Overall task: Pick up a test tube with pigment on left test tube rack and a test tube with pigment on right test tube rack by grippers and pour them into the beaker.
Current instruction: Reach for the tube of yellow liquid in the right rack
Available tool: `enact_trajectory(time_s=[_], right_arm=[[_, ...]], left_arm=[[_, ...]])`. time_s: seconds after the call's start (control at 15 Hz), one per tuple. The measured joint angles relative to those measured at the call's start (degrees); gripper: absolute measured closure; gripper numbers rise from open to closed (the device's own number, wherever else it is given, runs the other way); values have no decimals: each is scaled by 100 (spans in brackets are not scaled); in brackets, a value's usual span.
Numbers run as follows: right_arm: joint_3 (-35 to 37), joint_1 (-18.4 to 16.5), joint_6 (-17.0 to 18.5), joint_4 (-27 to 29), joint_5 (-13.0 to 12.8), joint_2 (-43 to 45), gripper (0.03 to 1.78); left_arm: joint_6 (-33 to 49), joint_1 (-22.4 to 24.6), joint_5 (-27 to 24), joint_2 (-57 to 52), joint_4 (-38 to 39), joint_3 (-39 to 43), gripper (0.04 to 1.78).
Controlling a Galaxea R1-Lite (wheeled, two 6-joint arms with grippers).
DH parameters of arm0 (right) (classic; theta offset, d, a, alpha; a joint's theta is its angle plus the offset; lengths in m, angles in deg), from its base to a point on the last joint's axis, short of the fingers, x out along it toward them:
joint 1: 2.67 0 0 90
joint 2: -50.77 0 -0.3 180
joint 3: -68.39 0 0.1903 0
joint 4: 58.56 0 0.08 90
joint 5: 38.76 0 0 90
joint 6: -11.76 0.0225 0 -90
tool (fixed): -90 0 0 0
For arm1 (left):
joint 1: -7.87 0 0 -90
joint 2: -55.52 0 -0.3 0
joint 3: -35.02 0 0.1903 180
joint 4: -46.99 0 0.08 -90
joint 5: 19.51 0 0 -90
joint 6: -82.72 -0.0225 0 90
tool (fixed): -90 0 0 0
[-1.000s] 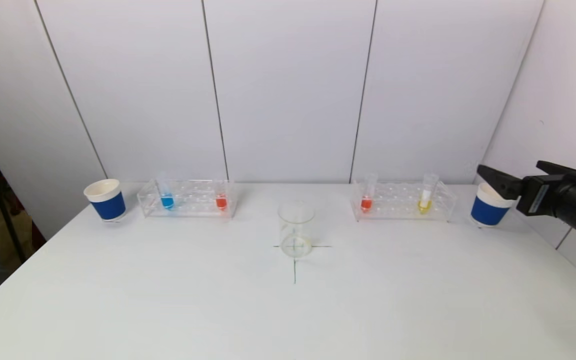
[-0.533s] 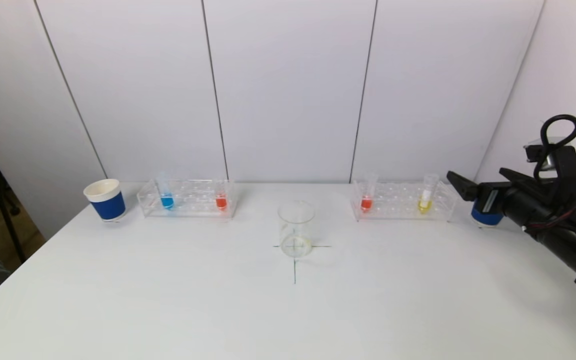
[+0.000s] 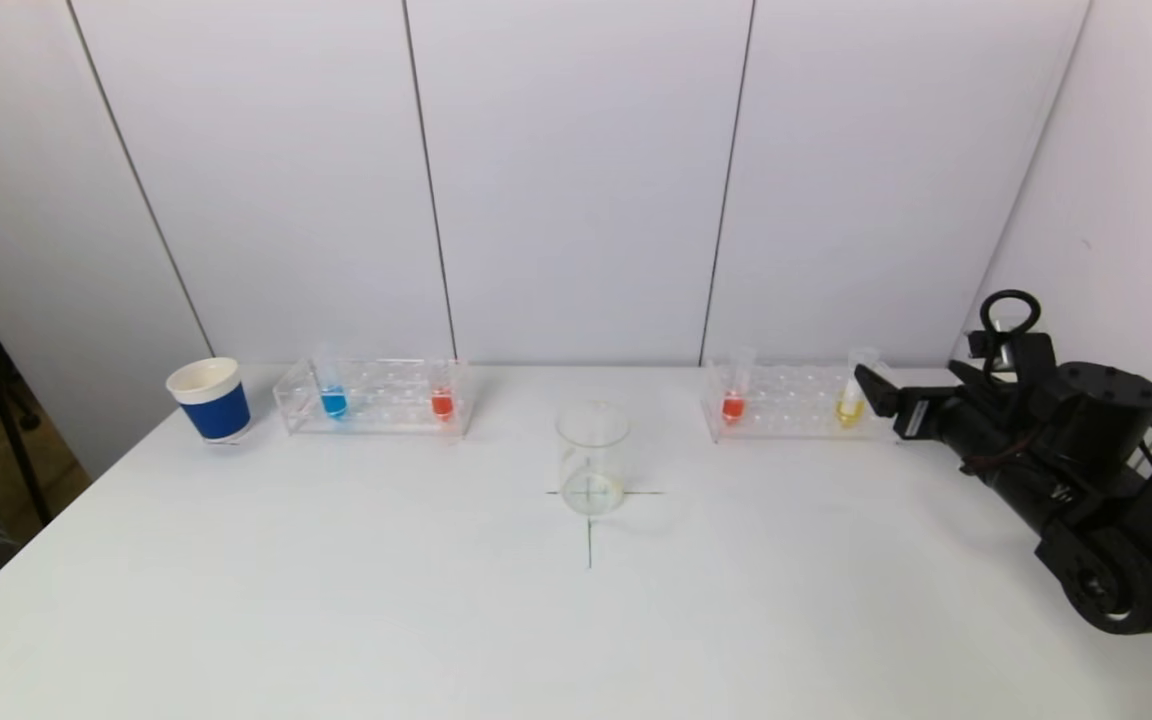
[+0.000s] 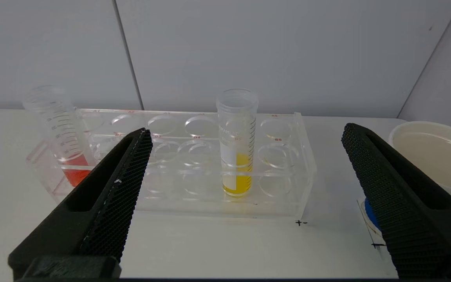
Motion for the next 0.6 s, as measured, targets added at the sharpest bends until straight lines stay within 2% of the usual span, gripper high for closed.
enact_trajectory(time_s=[0.6], right_arm=[[-766, -35, 22, -2, -22, -837, 5]], left_arm=[[2, 0, 2, 0, 0, 0, 6]])
